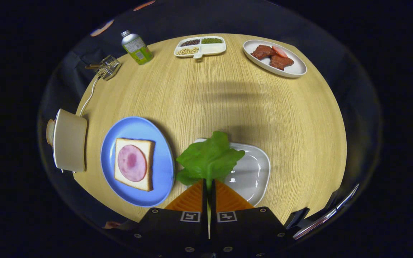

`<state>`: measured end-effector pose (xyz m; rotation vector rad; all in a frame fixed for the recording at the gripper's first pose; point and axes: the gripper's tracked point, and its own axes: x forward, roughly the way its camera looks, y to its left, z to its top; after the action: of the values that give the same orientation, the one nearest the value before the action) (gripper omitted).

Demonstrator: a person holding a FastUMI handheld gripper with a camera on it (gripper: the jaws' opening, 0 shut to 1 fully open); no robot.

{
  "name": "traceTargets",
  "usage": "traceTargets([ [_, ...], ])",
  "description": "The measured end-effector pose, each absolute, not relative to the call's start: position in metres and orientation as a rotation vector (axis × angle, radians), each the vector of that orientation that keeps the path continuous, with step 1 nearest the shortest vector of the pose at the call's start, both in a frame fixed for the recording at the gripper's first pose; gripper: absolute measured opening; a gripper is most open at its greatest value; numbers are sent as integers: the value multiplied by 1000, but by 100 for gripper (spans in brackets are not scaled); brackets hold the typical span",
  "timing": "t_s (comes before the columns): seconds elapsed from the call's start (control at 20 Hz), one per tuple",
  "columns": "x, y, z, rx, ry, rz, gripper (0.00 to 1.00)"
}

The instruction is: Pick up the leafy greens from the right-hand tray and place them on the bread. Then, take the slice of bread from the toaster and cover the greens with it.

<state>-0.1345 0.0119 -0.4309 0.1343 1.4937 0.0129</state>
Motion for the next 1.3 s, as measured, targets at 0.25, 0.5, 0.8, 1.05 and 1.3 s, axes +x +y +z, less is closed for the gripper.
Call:
traceTargets([
  [0.25,-115,39,-399,199,1439,41,3],
  [0.5,-111,75,-385,230,1425,85,3],
  [0.8,-111,125,-389,208,1438,162,3],
  [1.05,-106,172,-391,262,1423,231,3],
  [1.3,-112,180,-412,207,1455,203,5],
])
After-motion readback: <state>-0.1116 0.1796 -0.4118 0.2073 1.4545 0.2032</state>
